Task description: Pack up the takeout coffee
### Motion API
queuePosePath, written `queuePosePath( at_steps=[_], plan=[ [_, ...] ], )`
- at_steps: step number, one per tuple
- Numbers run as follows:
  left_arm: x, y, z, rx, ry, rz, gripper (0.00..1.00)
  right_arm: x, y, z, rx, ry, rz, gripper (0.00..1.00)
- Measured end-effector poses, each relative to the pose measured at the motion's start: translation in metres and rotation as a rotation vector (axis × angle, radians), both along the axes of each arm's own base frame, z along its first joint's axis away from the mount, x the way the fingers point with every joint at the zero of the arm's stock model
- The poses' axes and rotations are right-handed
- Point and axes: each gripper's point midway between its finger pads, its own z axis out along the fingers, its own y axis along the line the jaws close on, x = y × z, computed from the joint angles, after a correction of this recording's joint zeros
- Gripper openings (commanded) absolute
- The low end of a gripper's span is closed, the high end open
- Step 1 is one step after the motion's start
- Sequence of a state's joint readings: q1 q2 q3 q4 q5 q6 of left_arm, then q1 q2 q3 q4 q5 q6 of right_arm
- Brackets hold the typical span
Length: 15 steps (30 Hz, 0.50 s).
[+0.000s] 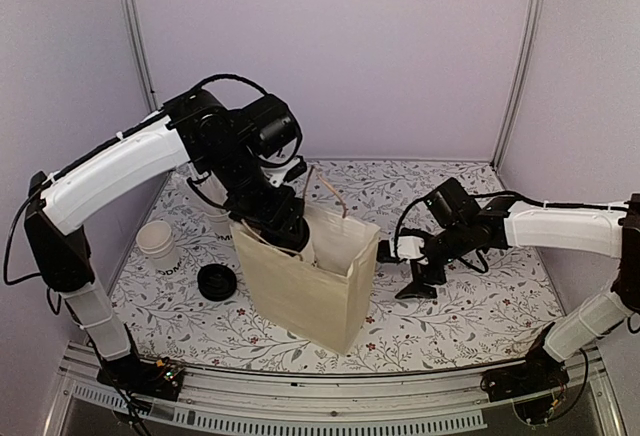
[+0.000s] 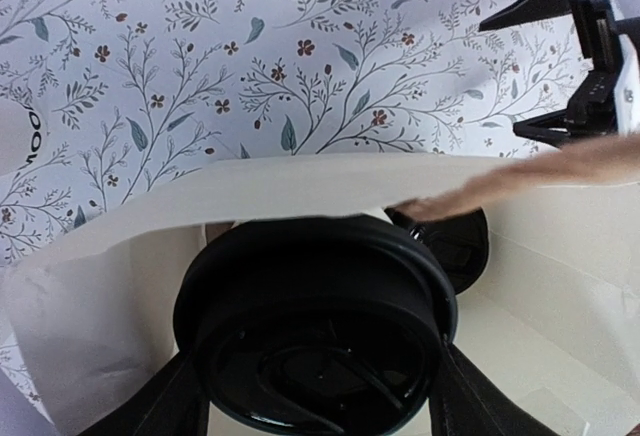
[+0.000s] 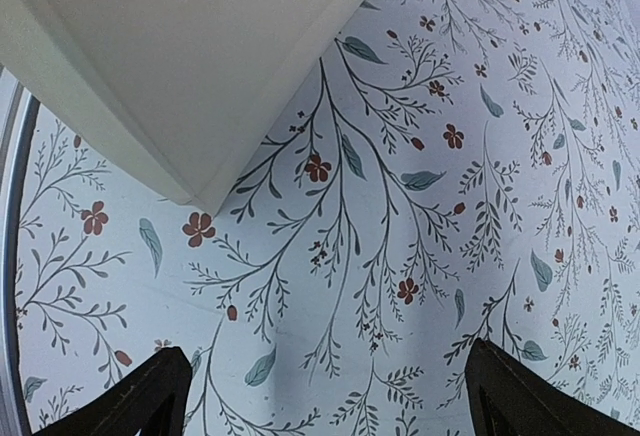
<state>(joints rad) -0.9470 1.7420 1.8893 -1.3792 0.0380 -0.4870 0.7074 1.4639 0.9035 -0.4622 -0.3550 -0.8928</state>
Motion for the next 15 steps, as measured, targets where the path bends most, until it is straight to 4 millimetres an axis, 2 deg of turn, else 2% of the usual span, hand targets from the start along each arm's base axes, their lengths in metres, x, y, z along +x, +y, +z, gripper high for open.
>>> queuePosePath(
  at_steps=[7, 15],
  plan=[
    [-0.001, -0.006, -0.004, -0.004, 0.027, 0.050, 0.42, -0.006, 0.005, 0.010, 0.044, 0.006, 0.024, 0.99],
    [0.004, 0.001, -0.010, 0.021, 0.027, 0.102, 0.38, -0.008, 0.006, 0.011, 0.057, 0.018, 0.035, 0.99]
  ],
)
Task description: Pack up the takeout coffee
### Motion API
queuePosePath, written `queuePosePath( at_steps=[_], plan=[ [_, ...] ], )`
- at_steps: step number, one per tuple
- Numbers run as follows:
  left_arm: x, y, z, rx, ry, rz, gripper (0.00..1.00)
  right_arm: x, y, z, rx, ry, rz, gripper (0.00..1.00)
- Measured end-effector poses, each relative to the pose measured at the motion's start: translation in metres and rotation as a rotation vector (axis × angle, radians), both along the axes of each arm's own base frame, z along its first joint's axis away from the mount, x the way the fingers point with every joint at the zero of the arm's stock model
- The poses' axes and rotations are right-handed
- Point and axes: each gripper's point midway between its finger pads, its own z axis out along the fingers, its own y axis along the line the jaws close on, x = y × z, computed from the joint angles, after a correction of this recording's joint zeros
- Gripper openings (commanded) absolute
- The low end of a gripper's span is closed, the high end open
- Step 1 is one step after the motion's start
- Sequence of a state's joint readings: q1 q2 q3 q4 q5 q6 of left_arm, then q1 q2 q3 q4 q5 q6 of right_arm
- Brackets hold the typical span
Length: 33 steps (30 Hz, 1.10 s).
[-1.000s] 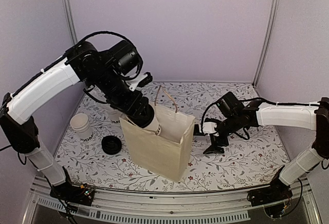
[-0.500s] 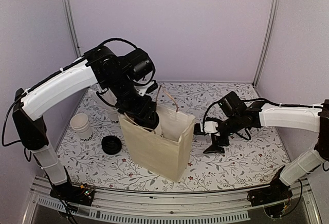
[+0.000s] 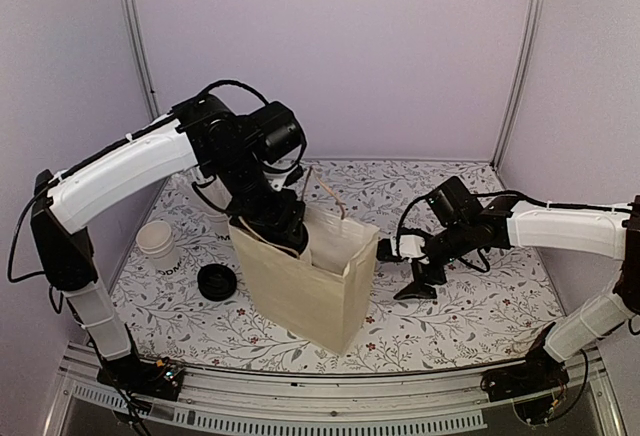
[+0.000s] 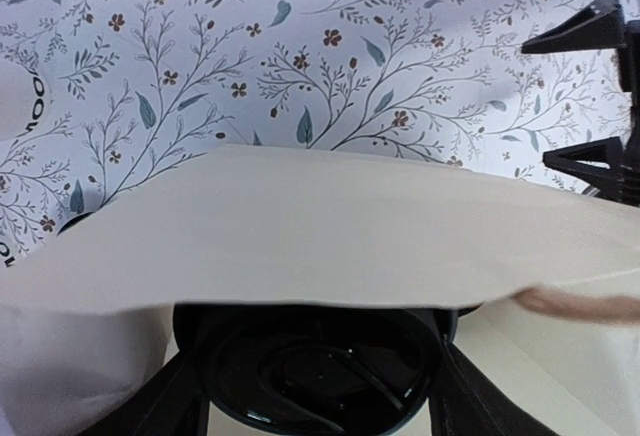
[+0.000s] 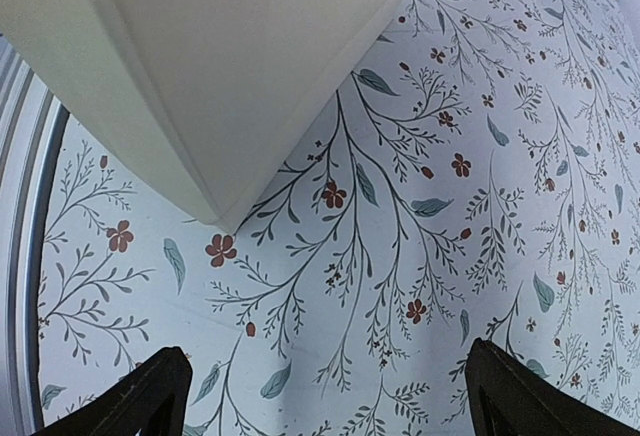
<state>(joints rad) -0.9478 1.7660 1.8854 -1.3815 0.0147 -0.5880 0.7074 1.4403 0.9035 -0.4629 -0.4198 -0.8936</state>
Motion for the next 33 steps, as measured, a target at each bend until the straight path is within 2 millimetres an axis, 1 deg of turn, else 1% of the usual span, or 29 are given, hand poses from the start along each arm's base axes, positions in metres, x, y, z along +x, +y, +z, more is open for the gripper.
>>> queuePosePath(
  at_steps=[4, 6, 11, 17, 20, 25, 30, 31, 32, 33],
  plan=[
    [0.003, 0.010, -0.012, 0.045, 0.004, 0.019, 0.38, 0.000, 0.000, 0.000, 0.000, 0.000, 0.000, 0.99],
    [0.005, 0.012, -0.014, 0.056, 0.002, 0.025, 0.38, 0.000, 0.000, 0.000, 0.000, 0.000, 0.000, 0.99],
    [0.008, 0.013, -0.017, 0.068, -0.001, 0.024, 0.38, 0.000, 0.000, 0.000, 0.000, 0.000, 0.000, 0.99],
    [0.011, 0.013, -0.032, 0.113, 0.010, 0.018, 0.39, 0.000, 0.000, 0.000, 0.000, 0.002, 0.000, 0.99],
    [0.013, 0.013, -0.038, 0.129, 0.011, 0.015, 0.43, 0.000, 0.000, 0.000, 0.000, 0.002, 0.001, 0.99],
    [0.013, 0.014, -0.045, 0.150, 0.017, 0.013, 0.58, 0.000, 0.000, -0.002, -0.003, 0.006, 0.001, 0.99],
    [0.013, 0.014, -0.045, 0.153, 0.017, 0.009, 0.66, -0.001, 0.000, -0.005, -0.008, 0.013, 0.001, 0.99],
    [0.013, 0.014, -0.045, 0.153, 0.017, 0.009, 0.87, -0.001, 0.000, -0.005, -0.009, 0.013, 0.001, 0.99],
    [0.013, 0.014, -0.045, 0.152, 0.017, 0.009, 0.98, -0.001, 0.000, -0.005, -0.009, 0.014, 0.001, 0.99],
    [0.013, 0.014, -0.045, 0.152, 0.017, 0.007, 0.99, -0.001, 0.000, -0.005, -0.009, 0.014, 0.001, 0.99]
  ],
)
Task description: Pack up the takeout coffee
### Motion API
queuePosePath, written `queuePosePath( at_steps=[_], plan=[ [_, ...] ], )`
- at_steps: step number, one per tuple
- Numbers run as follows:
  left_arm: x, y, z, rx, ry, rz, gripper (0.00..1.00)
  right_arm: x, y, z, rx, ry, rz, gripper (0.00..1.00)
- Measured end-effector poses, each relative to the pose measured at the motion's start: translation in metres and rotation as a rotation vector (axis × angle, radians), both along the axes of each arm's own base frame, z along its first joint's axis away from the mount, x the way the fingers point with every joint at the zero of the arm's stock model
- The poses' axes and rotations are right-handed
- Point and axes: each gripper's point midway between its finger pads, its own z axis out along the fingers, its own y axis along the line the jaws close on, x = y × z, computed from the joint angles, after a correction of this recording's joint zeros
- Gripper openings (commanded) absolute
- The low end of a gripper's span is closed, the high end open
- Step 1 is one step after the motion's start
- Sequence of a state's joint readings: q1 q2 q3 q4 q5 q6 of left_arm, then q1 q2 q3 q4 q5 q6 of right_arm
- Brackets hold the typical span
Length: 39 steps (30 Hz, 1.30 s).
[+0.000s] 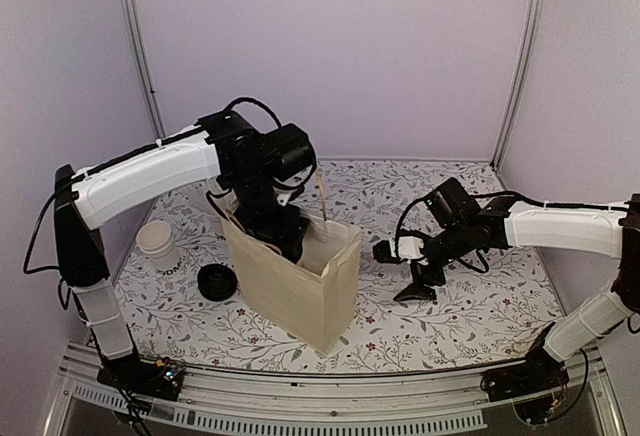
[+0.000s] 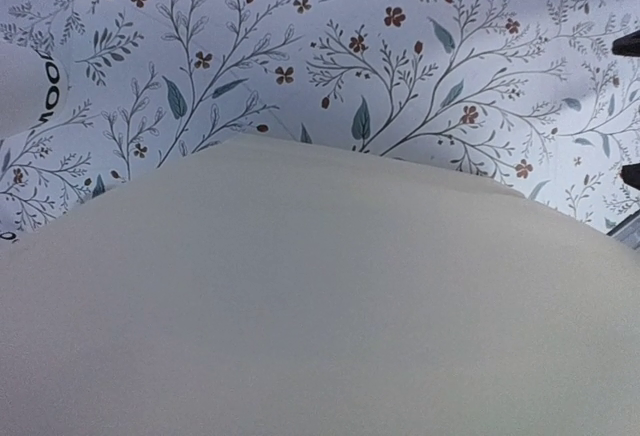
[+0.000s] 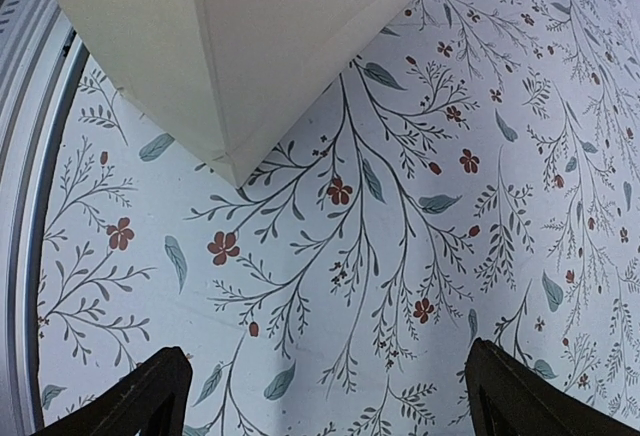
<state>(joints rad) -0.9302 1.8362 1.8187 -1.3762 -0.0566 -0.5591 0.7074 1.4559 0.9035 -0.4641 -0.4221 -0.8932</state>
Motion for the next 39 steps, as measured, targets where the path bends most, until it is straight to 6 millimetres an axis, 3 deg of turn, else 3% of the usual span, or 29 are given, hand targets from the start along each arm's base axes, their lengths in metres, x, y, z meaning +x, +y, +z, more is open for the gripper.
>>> queuePosePath(
  at_steps=[7, 10, 27, 30, 33, 36, 39],
  plan=[
    [0.000, -0.001, 0.005, -0.014, -0.007, 0.001, 1.00, 0.000, 0.000, -0.002, -0.004, 0.006, 0.000, 0.99],
    [0.001, -0.006, 0.016, -0.046, -0.024, -0.001, 1.00, 0.000, 0.000, -0.003, -0.006, 0.008, 0.000, 0.99],
    [0.000, -0.010, 0.139, -0.340, -0.222, 0.022, 1.00, 0.002, -0.011, -0.007, -0.062, 0.005, -0.035, 0.99],
    [0.000, -0.005, 0.164, -0.385, -0.281, 0.009, 1.00, 0.002, -0.017, 0.012, -0.056, -0.025, -0.053, 0.99],
    [-0.001, 0.005, 0.184, -0.402, -0.348, -0.015, 1.00, 0.008, -0.018, 0.054, 0.007, -0.092, -0.068, 0.99],
    [-0.001, 0.011, 0.191, -0.391, -0.387, -0.041, 1.00, 0.010, -0.014, 0.105, 0.098, -0.159, -0.073, 0.99],
    [0.002, 0.008, 0.188, -0.377, -0.397, -0.075, 1.00, 0.010, -0.009, 0.142, 0.162, -0.189, -0.066, 0.99]
  ],
)
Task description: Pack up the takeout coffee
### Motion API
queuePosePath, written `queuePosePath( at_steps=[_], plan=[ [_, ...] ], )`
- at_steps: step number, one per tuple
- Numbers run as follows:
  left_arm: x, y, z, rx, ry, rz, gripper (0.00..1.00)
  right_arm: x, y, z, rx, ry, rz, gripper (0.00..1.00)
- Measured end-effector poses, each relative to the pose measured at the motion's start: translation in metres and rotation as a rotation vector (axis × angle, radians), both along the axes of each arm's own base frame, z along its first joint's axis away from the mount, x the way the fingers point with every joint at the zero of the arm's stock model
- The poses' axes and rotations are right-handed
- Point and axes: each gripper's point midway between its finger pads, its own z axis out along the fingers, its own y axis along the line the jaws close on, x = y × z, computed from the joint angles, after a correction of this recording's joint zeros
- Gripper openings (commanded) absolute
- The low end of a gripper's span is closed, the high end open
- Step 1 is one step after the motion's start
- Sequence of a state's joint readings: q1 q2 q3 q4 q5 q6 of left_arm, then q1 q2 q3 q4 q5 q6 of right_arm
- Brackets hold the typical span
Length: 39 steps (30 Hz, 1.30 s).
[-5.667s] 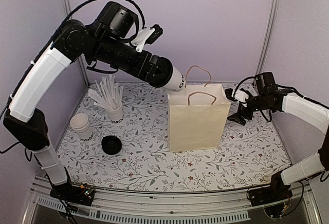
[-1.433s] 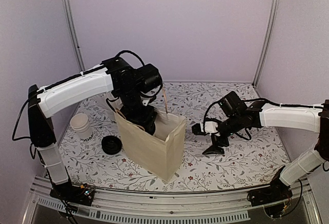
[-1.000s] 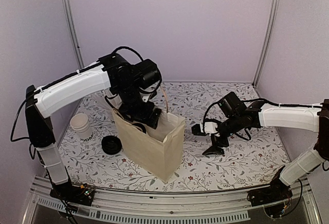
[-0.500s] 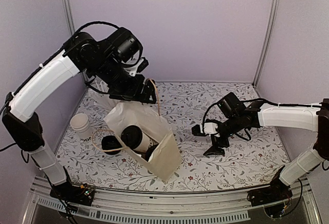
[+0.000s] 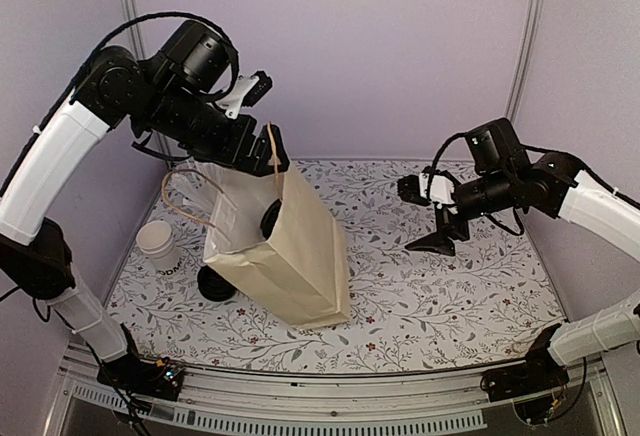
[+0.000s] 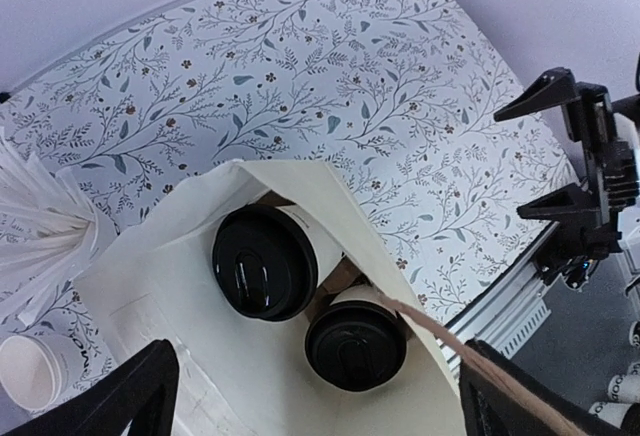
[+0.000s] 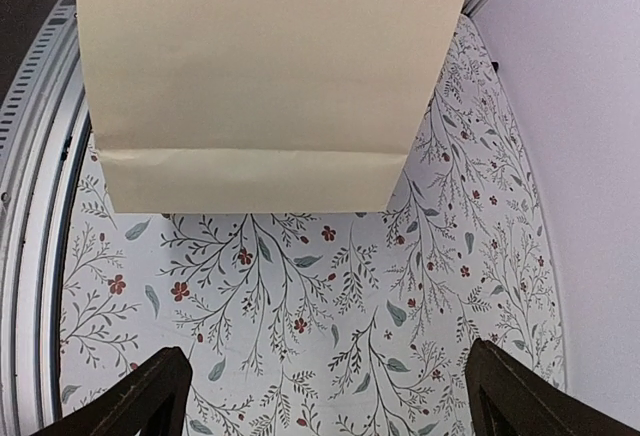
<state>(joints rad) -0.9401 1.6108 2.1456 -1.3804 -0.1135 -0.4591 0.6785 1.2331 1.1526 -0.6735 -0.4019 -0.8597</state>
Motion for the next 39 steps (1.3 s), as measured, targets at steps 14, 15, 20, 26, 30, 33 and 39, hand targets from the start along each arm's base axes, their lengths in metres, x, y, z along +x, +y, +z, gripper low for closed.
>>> queuePosePath(
  at_steps=[14, 15, 20, 26, 30, 33, 39],
  plan=[
    [0.019, -0.033, -0.040, 0.096, 0.021, -0.084, 1.00, -0.003, 0.001, 0.016, -0.010, 0.034, 0.010, 0.99],
    [0.021, -0.035, -0.043, 0.102, 0.026, -0.086, 1.00, -0.003, 0.001, 0.016, -0.010, 0.036, 0.011, 0.99],
    [0.029, -0.048, -0.058, 0.131, 0.052, -0.090, 1.00, -0.004, 0.001, 0.015, -0.010, 0.039, 0.013, 0.99],
    [0.036, -0.058, -0.068, 0.151, 0.064, -0.094, 1.00, -0.005, 0.000, 0.010, -0.018, 0.048, 0.012, 0.99],
    [0.036, -0.057, -0.072, 0.168, 0.069, -0.091, 1.00, -0.005, 0.000, 0.008, -0.018, 0.049, 0.012, 0.99],
    [0.036, -0.056, -0.075, 0.180, 0.074, -0.095, 1.00, -0.004, 0.001, 0.008, -0.017, 0.048, 0.012, 0.99],
    [0.035, -0.050, -0.096, 0.249, 0.091, -0.106, 1.00, -0.004, 0.002, 0.009, -0.012, 0.044, 0.015, 0.99]
  ],
)
